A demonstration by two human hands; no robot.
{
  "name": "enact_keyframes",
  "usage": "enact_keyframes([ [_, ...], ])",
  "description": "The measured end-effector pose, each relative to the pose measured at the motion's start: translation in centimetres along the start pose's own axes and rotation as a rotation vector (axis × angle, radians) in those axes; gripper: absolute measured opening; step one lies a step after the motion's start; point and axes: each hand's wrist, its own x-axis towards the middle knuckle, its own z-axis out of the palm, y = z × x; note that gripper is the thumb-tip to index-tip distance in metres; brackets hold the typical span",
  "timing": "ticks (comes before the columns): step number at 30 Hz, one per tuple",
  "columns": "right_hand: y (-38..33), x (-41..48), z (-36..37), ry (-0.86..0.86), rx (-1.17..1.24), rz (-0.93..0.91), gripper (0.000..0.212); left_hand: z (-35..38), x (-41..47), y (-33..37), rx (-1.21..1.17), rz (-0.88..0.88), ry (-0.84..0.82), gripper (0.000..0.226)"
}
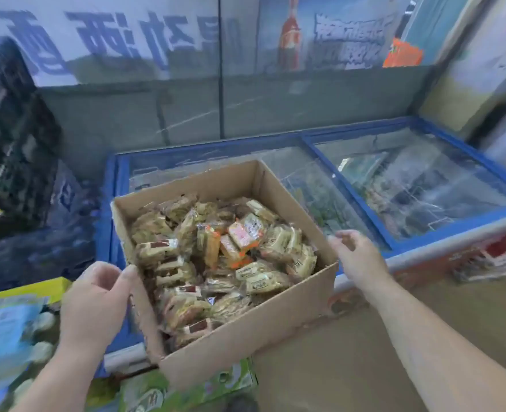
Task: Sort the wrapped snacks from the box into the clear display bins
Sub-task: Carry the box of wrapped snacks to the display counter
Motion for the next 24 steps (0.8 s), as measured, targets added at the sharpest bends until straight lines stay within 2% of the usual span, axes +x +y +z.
enact_keyframes([
  [2,-1.3,2.6,1.6,-0.035,-0.114,0.008,0.043,0.5,1.6,-0.8,0.151,-0.104,-0.040,0.032],
  [3,-1.9,3.8,2.3,-0.062,-0.173,0.017,0.050,1.1,2.1,-1.3,0.212,-0.170,-0.125,0.033],
  [5,-2.7,5.7,3.6,-0.114,-0.321,0.042,0.059,2.6,2.8,-1.6,0.190,-0.312,-0.290,0.031],
  [8,-2.7,7.8,5.1,-0.170,-0.570,0.083,0.060,3.3,3.5,-1.5,0.140,-0.372,-0.359,0.017],
  [12,-2.5,9.3,5.3,-0.193,-0.617,0.091,0.045,3.1,4.3,-0.5,0.104,-0.340,-0.362,0.012],
  [16,-0.6,9.8,2.4,-0.185,-0.558,0.123,0.040,3.4,5.7,3.6,0.061,-0.268,-0.415,0.018],
  [21,5.1,9.0,-5.7,-0.046,-0.479,0.189,0.042,7.4,5.9,12.1,0.067,-0.134,-0.512,0.017],
  [24,9.9,8.4,-12.1,0.024,-0.406,0.254,0.040,12.2,4.3,17.8,0.027,-0.040,-0.575,0.028],
])
